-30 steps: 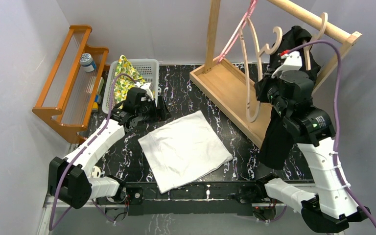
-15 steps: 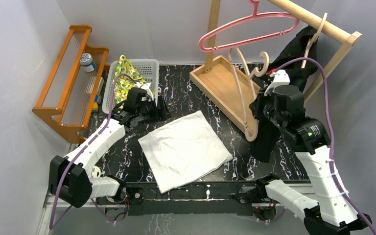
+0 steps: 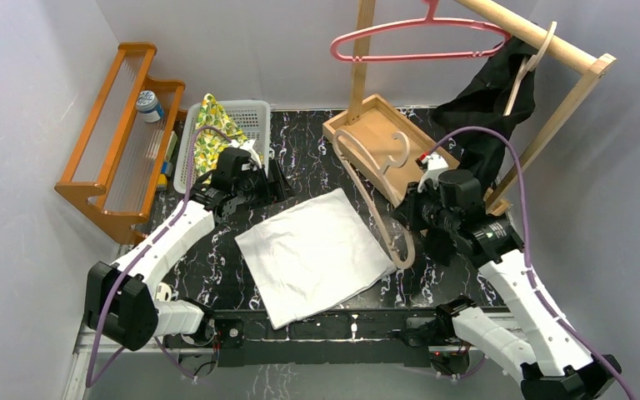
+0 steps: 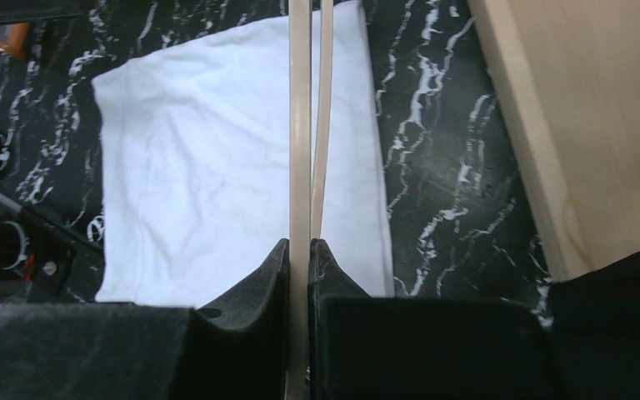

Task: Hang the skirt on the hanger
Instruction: Pick up the hanger from the clothesline.

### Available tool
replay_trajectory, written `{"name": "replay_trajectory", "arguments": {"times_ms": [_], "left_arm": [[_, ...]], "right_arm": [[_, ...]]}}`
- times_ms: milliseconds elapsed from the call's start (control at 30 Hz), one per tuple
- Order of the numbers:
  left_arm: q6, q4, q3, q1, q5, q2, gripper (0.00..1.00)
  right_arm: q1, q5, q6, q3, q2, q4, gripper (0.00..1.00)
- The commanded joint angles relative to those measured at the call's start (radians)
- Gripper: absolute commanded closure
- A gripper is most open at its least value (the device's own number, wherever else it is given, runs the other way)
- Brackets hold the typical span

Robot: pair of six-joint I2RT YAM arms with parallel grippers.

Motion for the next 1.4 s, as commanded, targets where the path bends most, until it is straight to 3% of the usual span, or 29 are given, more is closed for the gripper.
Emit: {"name": "replay_trajectory", "arguments": {"times_ms": [0,267,333,600,700,800,967,1233,1367], "left_arm": [[-0.069,0.055,0.001,0.008,0.069,0.007,0.23],[-0.146,0.109,0.003,0.014,0.12,-0.022,0.23],[-0.157,0.104,0.005,0.018,0.107,-0.038,0.23],[-0.267,0.142,-0.049,0.027,0.114,-0.105,0.25],[-0.375,0.183,-0.066,0.031,0.035,-0.175,0.24],[-0.382,0.135,-0.011,0.047,-0.041,-0.191,0.22],[-0.344,-0.103,0.174,0.117,-0.092,-0.079,0.18],[-0.279,-0.139,0.264,0.154,0.093,0.085,0.19],[-0.283,-0.231,0.296,0.166,0.062,0.135,0.21]], "right_arm": [[0.061,-0.09,0.071,-0.037,0.013,0.231,1.0],[0.414,0.174,0.114,-0.049,0.18,0.441,1.0],[0.448,0.217,0.135,-0.053,0.221,0.483,1.0],[0.453,0.105,0.18,-0.074,0.301,0.632,1.0],[0.453,0.071,0.157,-0.082,0.324,0.638,1.0],[0.454,0.023,0.114,-0.089,0.327,0.653,1.0],[0.455,0.014,-0.001,-0.074,0.336,0.61,1.0],[0.462,0.074,-0.108,-0.052,0.315,0.573,1.0],[0.463,0.062,-0.139,-0.06,0.303,0.581,1.0]]}}
